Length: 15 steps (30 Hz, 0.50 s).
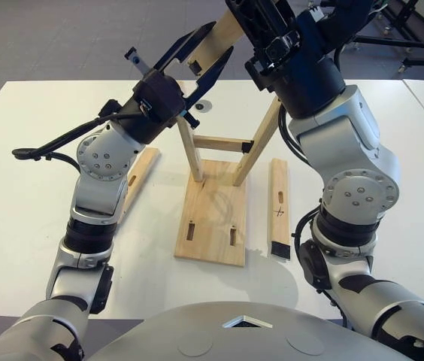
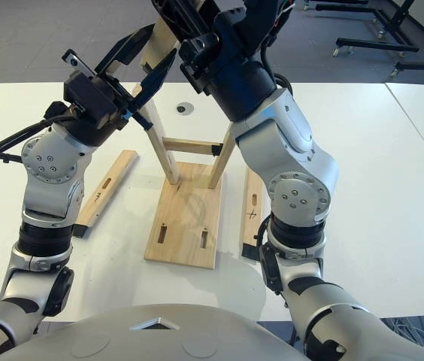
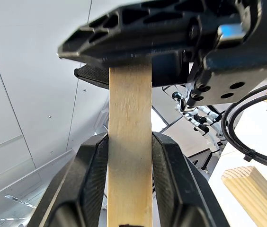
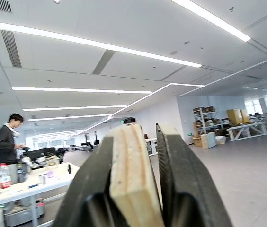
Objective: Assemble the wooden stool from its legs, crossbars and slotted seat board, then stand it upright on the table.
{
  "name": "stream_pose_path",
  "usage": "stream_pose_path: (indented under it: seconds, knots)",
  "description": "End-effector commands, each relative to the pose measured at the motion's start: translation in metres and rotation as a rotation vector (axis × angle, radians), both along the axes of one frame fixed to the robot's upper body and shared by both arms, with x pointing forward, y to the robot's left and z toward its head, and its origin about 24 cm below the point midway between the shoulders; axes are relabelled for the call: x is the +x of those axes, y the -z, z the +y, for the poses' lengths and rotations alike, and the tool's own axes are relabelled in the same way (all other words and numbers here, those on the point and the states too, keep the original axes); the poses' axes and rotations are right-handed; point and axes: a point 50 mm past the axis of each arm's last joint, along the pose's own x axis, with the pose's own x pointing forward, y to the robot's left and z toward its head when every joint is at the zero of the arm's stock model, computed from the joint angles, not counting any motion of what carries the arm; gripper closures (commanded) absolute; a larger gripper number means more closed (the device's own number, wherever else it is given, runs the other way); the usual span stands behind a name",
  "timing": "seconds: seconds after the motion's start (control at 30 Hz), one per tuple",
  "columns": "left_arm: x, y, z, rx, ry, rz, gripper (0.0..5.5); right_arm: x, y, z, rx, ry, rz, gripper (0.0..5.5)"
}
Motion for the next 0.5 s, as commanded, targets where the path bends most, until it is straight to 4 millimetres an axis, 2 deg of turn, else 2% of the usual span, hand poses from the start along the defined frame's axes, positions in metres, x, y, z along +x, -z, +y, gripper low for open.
stream_pose_path:
  seconds: [0.03,0.3,0.47,0.5]
  knots:
    - [0.002,0.0,0.002,-0.011,-0.01,0.026,4.22,0.0,0.0,0.001,-0.025,-0.009,-0.03,5.05]
    - [0.004,0.001,0.002,-0.018,-0.011,0.043,4.22,-0.001,-0.001,0.003,-0.023,-0.01,-0.053,5.1]
    - [0.004,0.01,0.001,-0.041,0.054,0.18,4.22,-0.002,-0.003,0.003,-0.011,0.0,-0.073,5.11]
    - [0.004,0.009,0.003,-0.044,0.039,0.179,3.86,-0.002,-0.003,0.003,-0.008,0.002,-0.072,5.11]
